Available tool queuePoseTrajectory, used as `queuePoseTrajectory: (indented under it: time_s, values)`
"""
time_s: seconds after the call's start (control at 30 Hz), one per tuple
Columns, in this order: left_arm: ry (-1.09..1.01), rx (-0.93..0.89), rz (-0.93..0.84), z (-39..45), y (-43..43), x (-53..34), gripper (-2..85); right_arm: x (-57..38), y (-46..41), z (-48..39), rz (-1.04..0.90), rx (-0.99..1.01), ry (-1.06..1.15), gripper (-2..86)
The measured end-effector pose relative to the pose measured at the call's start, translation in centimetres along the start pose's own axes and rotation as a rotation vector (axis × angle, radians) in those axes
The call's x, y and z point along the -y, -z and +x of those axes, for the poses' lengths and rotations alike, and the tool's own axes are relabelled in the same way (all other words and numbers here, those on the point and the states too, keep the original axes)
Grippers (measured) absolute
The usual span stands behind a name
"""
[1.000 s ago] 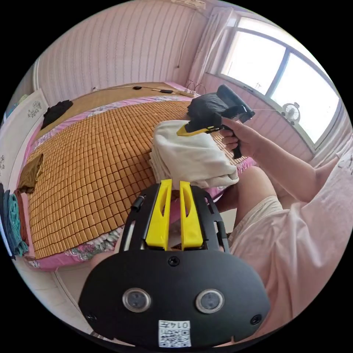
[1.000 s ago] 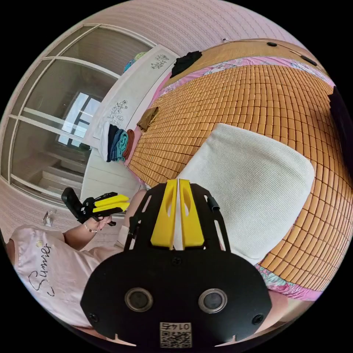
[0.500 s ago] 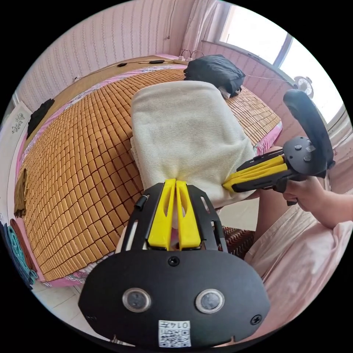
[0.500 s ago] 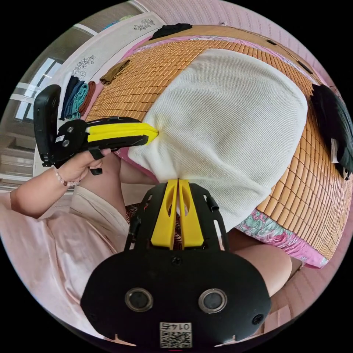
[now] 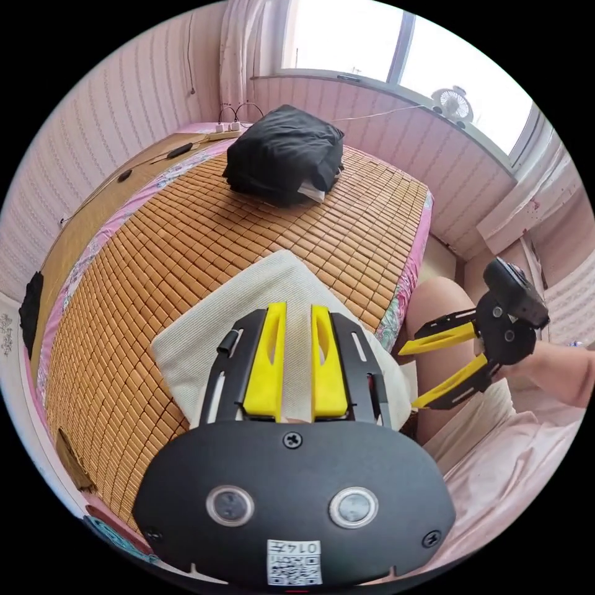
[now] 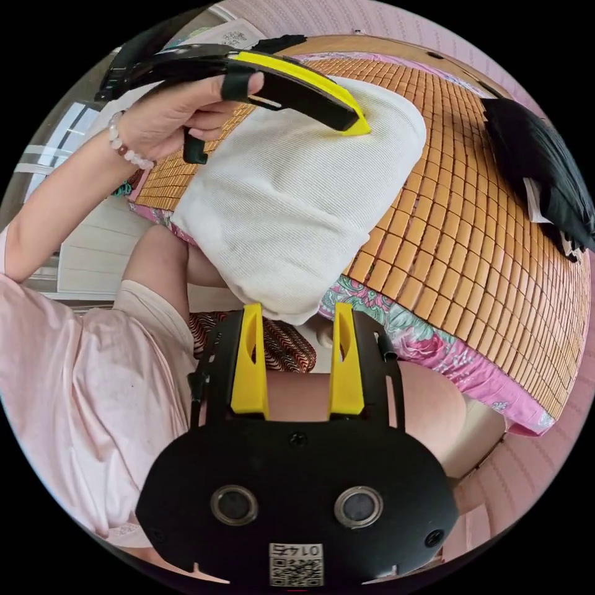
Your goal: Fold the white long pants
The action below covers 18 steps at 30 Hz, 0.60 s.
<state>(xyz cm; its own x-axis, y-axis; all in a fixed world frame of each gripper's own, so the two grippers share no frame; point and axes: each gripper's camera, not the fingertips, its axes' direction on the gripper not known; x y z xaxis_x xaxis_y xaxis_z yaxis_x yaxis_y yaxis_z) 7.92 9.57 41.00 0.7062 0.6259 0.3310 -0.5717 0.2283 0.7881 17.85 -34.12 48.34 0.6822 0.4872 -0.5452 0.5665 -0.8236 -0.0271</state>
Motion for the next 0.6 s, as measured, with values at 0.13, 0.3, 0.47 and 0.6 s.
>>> queuePoseTrajectory:
  time_s: [0.13,0.3,0.47,0.6]
  values:
    - [-0.065,0.035,-0.097,-0.5,-3.0,2.3,6.4,0.4,0.9,-1.4,0.037,-0.015,0.074,15.3]
    - [0.029,-0.058,-0.095,-3.6,-3.3,2.1,3.9,1.7,0.4,-3.5,0.007,-0.124,0.177,8.3]
    - [0.06,-0.044,-0.092,-5.8,-3.0,1.7,0.9,0.3,0.6,-7.0,-0.016,-0.283,0.287,3.0]
    - [0.08,-0.059,-0.097,-6.9,-3.4,0.9,0.5,-0.5,-0.5,-9.3,0.021,-0.381,0.313,3.3]
